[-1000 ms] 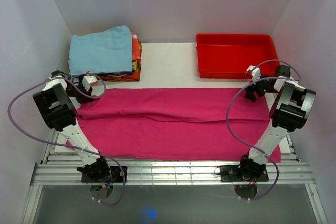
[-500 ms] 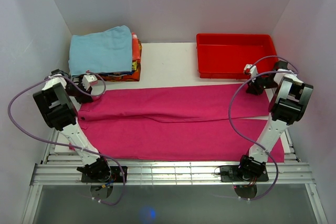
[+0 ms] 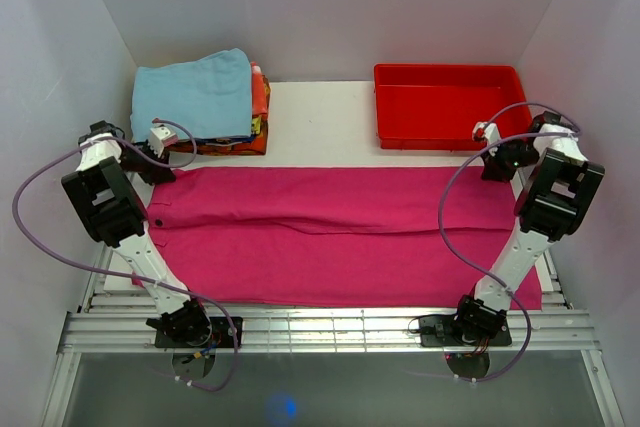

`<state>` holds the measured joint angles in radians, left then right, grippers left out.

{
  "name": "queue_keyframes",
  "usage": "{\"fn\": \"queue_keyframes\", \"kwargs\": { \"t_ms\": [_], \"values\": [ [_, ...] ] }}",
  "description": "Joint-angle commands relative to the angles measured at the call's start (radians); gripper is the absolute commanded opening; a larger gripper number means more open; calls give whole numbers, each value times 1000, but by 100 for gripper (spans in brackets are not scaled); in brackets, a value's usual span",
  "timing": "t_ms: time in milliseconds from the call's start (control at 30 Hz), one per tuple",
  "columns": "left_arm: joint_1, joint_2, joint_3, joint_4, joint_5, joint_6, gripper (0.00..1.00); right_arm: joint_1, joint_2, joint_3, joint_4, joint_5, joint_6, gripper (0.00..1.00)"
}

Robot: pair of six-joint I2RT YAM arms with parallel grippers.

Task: Fold and stack the trousers
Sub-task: Fold the trousers

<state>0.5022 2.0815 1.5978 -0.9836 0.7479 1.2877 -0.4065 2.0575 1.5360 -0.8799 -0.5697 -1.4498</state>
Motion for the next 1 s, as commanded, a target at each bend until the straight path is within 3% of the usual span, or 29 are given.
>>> {"fn": "queue_keyframes", "kwargs": {
  "t_ms": [0,133,167,300,433,633,967],
  "values": [
    [4,-31,14,-23,61,-8,2,-6,33,160,-172,2,17,8],
    [4,-34,-5,-23,64,9,2,-14,66,199,-142,-28,153,53],
    [4,-34,-9,-23,67,9,2,-23,58,175,-60,-48,192,75],
    [4,-26,-12,-20,67,7,2,-20,23,63,180,-82,429,91],
    [4,-26,-15,-20,70,4,2,-12,-5,-40,372,-4,592,93],
    [6,-24,-29,-20,67,10,2,-25,-49,-167,623,60,699,95],
    [7,-18,-35,-13,48,18,2,-84,-40,-137,712,-28,888,97]
  ]
}}
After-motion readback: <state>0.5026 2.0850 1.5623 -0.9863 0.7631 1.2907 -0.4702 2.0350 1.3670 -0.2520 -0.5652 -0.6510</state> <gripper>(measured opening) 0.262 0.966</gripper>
